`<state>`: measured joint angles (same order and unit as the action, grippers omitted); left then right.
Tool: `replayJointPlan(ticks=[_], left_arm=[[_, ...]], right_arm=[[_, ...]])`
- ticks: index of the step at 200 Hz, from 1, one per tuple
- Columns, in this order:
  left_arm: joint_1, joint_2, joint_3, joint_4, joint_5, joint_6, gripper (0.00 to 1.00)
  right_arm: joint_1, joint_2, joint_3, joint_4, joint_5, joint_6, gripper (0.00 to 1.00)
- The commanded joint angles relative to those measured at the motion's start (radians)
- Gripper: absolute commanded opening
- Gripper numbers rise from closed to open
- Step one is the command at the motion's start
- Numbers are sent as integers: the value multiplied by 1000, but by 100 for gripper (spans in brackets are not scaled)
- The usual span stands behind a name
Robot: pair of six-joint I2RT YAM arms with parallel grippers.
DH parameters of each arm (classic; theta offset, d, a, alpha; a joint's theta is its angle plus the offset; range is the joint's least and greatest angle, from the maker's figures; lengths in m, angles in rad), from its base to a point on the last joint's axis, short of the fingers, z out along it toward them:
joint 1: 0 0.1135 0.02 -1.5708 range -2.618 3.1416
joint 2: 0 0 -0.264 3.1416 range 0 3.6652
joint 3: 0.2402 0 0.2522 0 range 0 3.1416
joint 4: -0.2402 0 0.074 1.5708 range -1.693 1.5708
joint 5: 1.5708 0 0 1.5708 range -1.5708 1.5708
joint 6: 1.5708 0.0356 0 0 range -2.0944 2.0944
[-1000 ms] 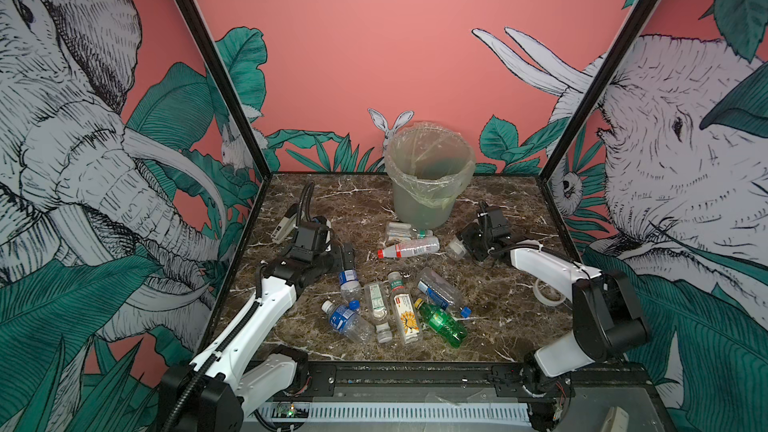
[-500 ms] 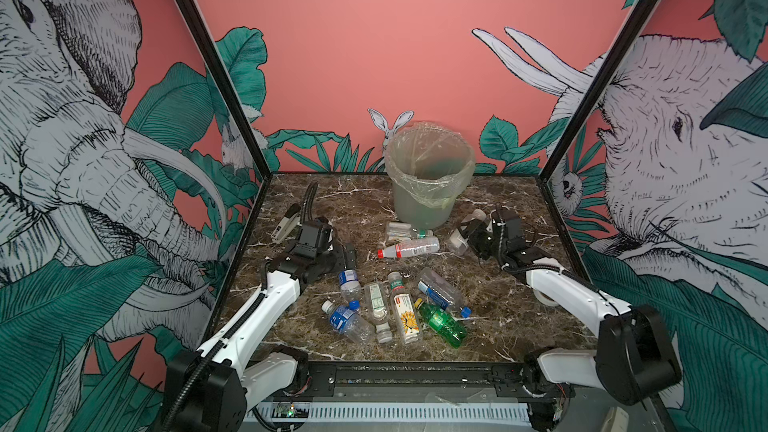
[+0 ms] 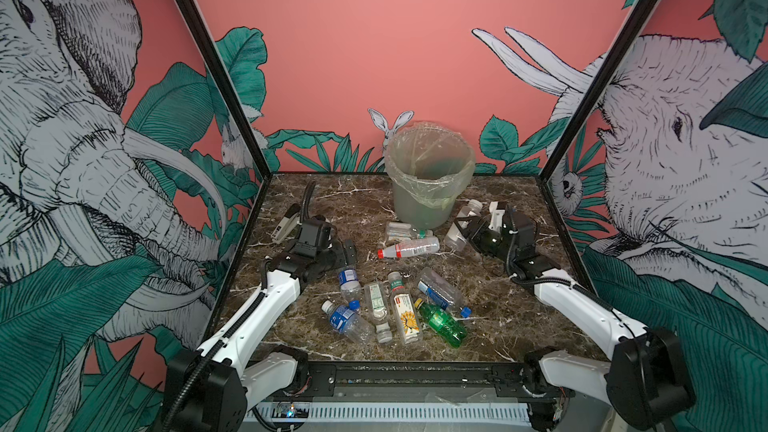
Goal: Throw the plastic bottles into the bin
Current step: 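Lift the tea bottle with the right gripper toward the bin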
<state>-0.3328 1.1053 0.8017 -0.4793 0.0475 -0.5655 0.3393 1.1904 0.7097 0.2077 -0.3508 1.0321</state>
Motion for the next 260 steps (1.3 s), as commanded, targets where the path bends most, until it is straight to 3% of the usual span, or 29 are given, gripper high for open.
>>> replayJointPlan(ticks=[1,70,135,193,232,260], left_arm=[[6,-6,6,7,-17,-32,99],[6,21,-14,36,19,-79,99],[6,1,-45,51,12,-98,100],[6,-4,-63,51,1,-93,99],[6,-5,-65,55,-1,-95,99],[6,-16,-69,55,1,-102,99]], right_arm=[[-3,-28,-19,137,-63,-10,43],[-3,-134,-108,266,-81,7,45],[-5,-229,-91,99,-48,-55,46],[-5,-359,-184,6,-23,-103,46],[-1,-381,-96,-80,2,-143,47],[7,-262,97,-121,14,-161,47]])
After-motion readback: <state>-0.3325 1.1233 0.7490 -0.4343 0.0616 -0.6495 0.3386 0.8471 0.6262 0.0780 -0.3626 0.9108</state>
